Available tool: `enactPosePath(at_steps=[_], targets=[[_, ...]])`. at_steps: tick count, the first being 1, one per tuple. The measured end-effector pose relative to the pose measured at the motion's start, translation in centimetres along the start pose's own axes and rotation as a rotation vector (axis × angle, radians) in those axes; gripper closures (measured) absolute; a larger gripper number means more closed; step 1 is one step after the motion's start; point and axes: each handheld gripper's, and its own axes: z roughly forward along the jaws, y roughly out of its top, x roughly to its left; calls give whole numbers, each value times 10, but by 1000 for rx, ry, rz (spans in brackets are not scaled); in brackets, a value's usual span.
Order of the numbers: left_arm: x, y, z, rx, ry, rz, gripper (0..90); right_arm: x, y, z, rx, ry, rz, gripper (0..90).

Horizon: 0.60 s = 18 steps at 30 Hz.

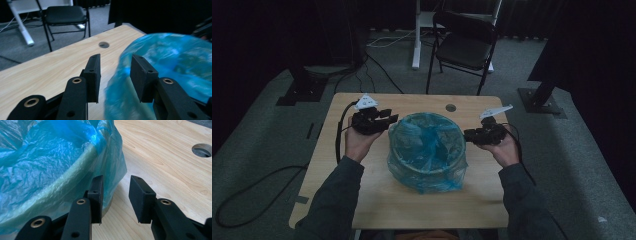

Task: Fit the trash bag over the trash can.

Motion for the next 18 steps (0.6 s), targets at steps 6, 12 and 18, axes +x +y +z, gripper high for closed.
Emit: enactPosePath(at_steps=[6,12,18], targets=[[-20,17,6,12,-57,72,599,2,-3,-5,-18,8,4,612],[-41,32,20,65,-136,149,597,6,-5,-7,-34,14,-2,605],[-58,40,35,115,-186,215,587,6,-10,-6,-39,24,4,598]])
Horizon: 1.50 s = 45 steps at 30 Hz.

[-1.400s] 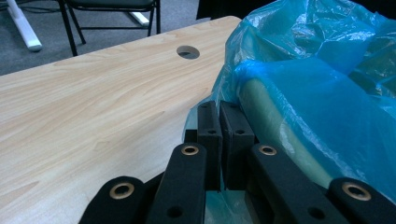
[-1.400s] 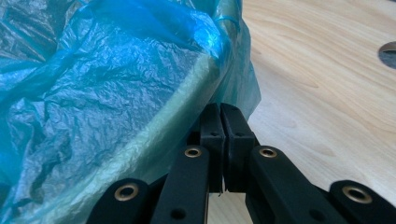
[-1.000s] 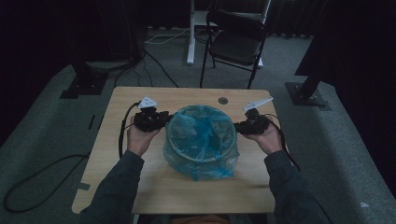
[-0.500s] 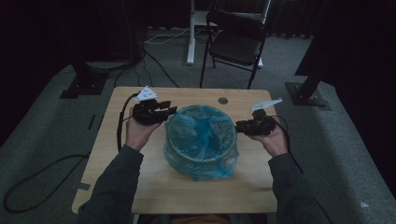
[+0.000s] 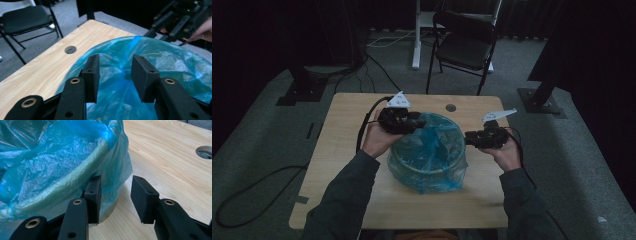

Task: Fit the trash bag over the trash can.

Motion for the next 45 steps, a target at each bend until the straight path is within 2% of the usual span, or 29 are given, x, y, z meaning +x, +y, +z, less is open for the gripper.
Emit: enactPosePath(at_steps=[1,4,9,10,18,21,24,27,31,34,39,40,41,42,45], targets=[[0,0,0,0,0,0,587,0,0,0,0,0,0,598],[-6,6,11,50,-13,40,587,-2,-3,0,-8,4,3,598],[-8,11,19,89,-25,54,587,-3,-5,-1,-10,8,9,596],[-9,13,23,112,-29,67,587,-3,-6,-1,-5,9,7,594],[-8,12,34,183,-26,100,587,-3,-8,-3,-5,10,9,591],[-8,12,35,190,-25,101,587,-3,-8,-2,-2,11,9,591],[-10,11,39,220,-18,122,587,-3,-8,-1,1,13,9,589],[-12,11,41,225,1,134,590,-3,-8,-1,1,15,6,588],[-14,14,42,221,2,139,598,-2,-8,0,4,20,6,588],[-18,16,47,269,7,170,611,-2,-9,1,5,23,1,585],[-23,14,54,307,5,201,654,-3,-10,1,0,24,7,582],[-25,13,58,343,17,227,663,-3,-11,1,3,24,8,581],[-25,13,58,343,17,227,666,-3,-11,1,3,24,8,581],[-27,13,61,369,21,248,668,-3,-11,1,4,25,11,580],[-28,13,63,386,22,259,670,-3,-12,1,3,27,11,579]])
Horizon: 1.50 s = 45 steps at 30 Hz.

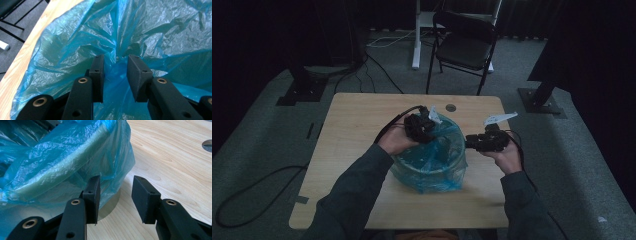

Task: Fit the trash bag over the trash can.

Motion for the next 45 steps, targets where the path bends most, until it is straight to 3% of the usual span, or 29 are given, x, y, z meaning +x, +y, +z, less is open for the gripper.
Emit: enactPosePath(at_steps=[3,14,21,28,35,40,45], targets=[[-3,2,3,39,9,36,669,0,0,1,-3,2,-3,579],[-10,8,10,96,48,96,642,1,0,3,1,5,-6,578],[-14,13,20,139,44,130,613,1,0,3,1,7,-6,576],[-18,14,35,221,31,167,589,0,-1,1,-2,7,-6,574],[-21,13,40,258,22,179,582,0,-2,1,-2,7,-4,572],[-23,13,44,291,-23,190,562,1,-1,2,-1,10,-6,570],[-22,13,42,279,-4,181,551,1,-1,2,0,10,-5,568]])
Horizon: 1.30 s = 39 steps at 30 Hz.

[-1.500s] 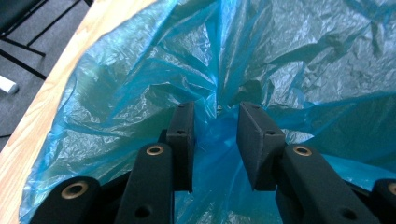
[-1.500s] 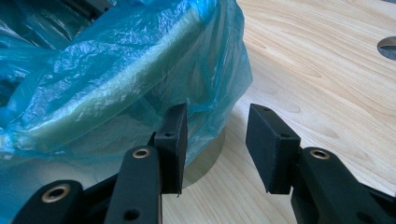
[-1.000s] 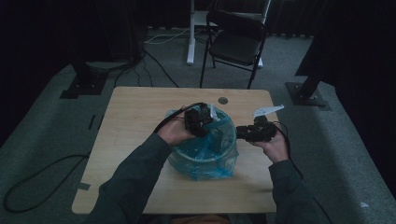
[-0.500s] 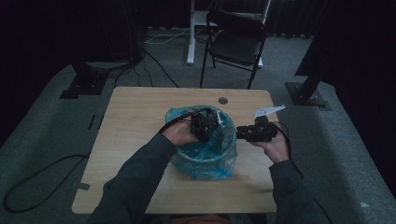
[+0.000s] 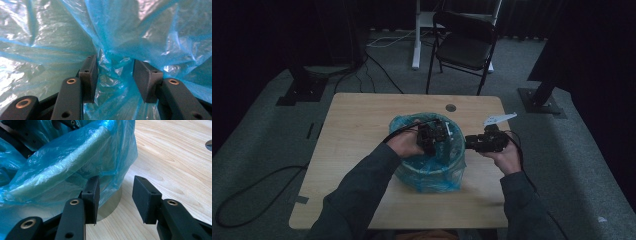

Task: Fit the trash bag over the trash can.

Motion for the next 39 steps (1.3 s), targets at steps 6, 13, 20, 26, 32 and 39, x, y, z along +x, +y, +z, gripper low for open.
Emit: enactPosePath(at_steps=[6,13,20,26,32,39], targets=[[2,-4,-15,-68,26,-22,551,-1,0,-2,-3,-2,0,564],[12,-16,-45,-185,70,-87,561,-2,0,-4,-6,-3,3,561],[20,-32,-65,-280,126,-156,561,-2,0,-4,-2,-2,2,559],[27,-50,-73,-359,142,-222,561,-3,-1,-5,-1,-4,6,558],[33,-69,-75,-401,166,-302,560,-4,-2,-7,-1,-7,5,556],[39,-97,-76,-484,186,-399,558,-4,-2,-9,0,-10,4,552]])
